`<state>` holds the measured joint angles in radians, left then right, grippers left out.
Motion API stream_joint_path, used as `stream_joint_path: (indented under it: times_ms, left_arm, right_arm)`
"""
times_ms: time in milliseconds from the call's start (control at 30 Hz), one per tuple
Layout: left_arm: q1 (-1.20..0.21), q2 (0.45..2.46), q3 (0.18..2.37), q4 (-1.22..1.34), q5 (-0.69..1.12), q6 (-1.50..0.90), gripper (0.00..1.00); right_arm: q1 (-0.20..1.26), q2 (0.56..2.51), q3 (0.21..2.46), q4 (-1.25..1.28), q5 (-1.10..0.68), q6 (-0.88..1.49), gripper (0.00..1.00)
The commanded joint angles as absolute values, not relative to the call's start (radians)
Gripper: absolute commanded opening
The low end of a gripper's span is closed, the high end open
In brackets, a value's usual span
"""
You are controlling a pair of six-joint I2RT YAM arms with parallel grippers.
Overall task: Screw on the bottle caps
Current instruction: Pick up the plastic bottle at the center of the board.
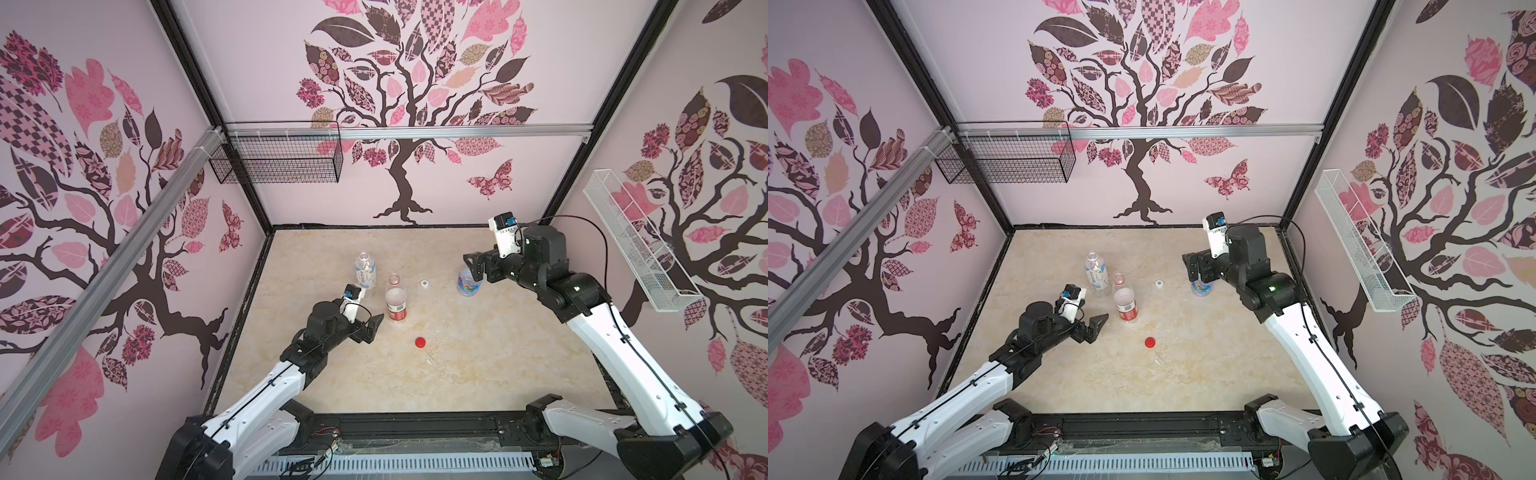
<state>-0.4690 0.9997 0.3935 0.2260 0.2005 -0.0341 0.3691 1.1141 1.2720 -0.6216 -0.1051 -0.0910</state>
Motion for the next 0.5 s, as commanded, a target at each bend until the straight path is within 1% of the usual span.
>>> stream_joint_path:
  times_ms: [0, 133, 367, 467]
  left_arm:
    - [-0.47, 1.104, 0.355, 0.595, 0.29, -0.023, 0.98]
    - [-0.478, 1.244, 0.365, 0.748, 0.291, -0.009, 0.98]
    - [-0.481, 1.394, 0.407, 0.88, 0.376, -0.032, 0.98]
    - [-0.482, 1.464, 0.416, 0.932, 0.421, -0.039, 0.94]
  right_arm:
    - [0.366, 1.085, 1.241, -0.585, -0.201, -0.097, 0.99]
    - [0.367, 1.072, 1.235, -0.612, -0.235, -0.1, 0.99]
    - [0.367, 1.043, 1.202, -0.615, -0.256, -0.108, 0.99]
    - [0.366, 1.039, 1.202, -0.62, -0.258, -0.125, 0.99]
